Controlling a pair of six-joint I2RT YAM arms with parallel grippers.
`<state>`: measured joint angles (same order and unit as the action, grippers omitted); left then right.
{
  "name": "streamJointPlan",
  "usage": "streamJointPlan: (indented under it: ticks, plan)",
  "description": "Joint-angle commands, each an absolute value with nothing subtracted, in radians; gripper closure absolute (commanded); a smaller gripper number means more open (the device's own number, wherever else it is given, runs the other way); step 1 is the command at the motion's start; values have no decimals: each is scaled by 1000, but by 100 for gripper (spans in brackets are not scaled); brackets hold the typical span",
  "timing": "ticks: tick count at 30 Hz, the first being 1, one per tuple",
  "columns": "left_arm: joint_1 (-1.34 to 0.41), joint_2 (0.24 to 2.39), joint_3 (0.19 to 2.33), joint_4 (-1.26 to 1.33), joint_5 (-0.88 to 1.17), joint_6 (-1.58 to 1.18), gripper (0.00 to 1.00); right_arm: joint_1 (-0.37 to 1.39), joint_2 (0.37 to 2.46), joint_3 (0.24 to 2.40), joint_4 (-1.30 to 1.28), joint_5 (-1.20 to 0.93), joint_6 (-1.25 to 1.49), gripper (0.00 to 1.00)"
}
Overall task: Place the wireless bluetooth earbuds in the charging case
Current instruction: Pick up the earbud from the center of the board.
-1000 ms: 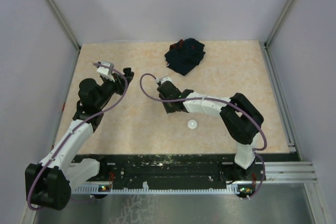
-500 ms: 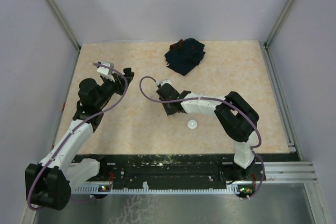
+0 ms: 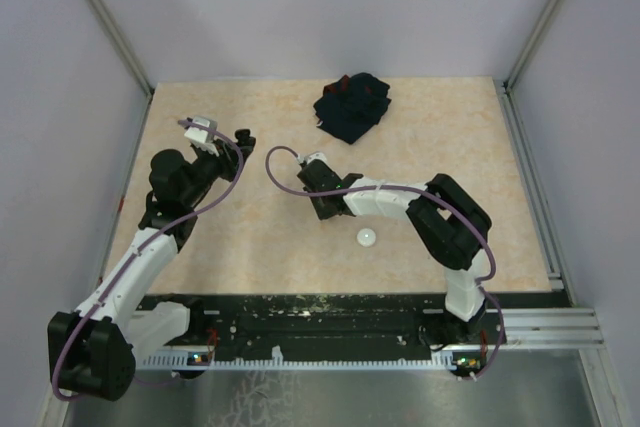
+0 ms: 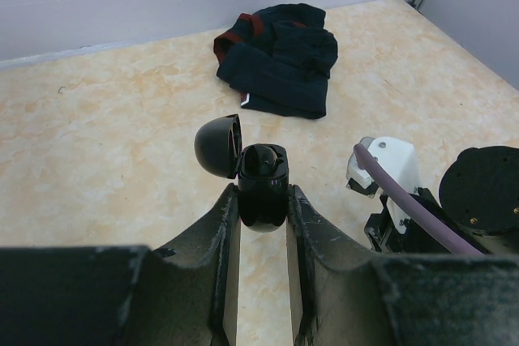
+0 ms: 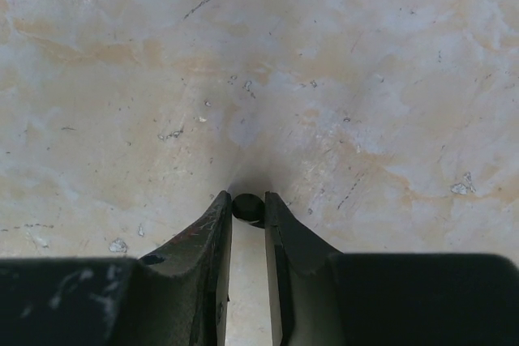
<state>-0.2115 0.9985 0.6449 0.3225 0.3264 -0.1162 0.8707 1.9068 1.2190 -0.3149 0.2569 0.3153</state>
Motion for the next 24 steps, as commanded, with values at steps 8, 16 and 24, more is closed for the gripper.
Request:
streamJointPlan:
  ticks: [8,16,24]
  plan:
    - [-204,994,639,417,404,-124,100,875,1760,1215,-258,217,289,83]
    - [-204,973,607,502,469,-127,100,819,1556,1218,-230,57,295,84]
    - [-204,965,572,647,644,-134,100,779,1394,1202,-98,-86,328,84]
